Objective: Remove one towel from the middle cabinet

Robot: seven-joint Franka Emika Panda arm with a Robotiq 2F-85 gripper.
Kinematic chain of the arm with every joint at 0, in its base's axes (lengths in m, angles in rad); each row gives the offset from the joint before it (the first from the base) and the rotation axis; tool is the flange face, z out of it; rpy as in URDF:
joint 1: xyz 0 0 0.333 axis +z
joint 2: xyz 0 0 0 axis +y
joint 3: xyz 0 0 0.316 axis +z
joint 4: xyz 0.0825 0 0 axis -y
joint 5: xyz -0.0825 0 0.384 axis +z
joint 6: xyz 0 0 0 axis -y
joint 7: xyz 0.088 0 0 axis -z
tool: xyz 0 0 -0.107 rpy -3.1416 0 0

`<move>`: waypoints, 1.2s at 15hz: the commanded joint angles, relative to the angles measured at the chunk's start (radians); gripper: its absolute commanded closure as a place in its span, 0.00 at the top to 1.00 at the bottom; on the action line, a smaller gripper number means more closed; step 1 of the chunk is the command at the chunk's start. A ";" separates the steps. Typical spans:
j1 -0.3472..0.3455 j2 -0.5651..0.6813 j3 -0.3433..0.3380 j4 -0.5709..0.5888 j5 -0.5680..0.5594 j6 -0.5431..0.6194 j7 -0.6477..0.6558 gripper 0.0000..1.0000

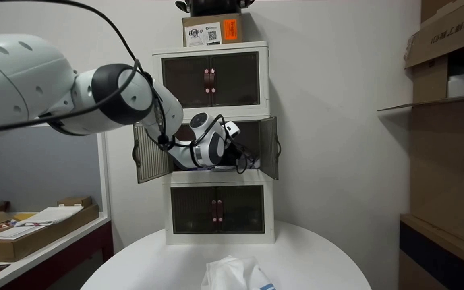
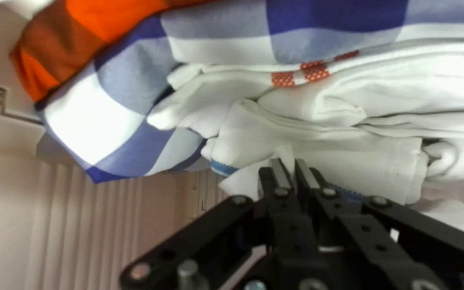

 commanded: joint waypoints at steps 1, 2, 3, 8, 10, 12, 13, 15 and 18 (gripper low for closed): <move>0.043 -0.176 -0.005 -0.240 0.026 -0.047 0.041 0.02; 0.023 -0.215 0.048 -0.282 0.037 -0.093 0.011 0.02; 0.016 -0.251 0.066 -0.325 0.040 -0.130 0.008 0.02; 0.040 -0.461 0.020 -0.542 0.066 -0.241 0.094 0.02; 0.083 -0.545 -0.057 -0.615 0.047 -0.203 0.162 0.02; 0.133 -0.622 -0.153 -0.678 0.015 -0.145 0.224 0.02; 0.168 -0.659 -0.216 -0.706 -0.011 -0.113 0.252 0.02; 0.274 -0.724 -0.379 -0.743 -0.091 -0.054 0.320 0.02; 0.427 -0.763 -0.614 -0.714 -0.217 -0.008 0.408 0.02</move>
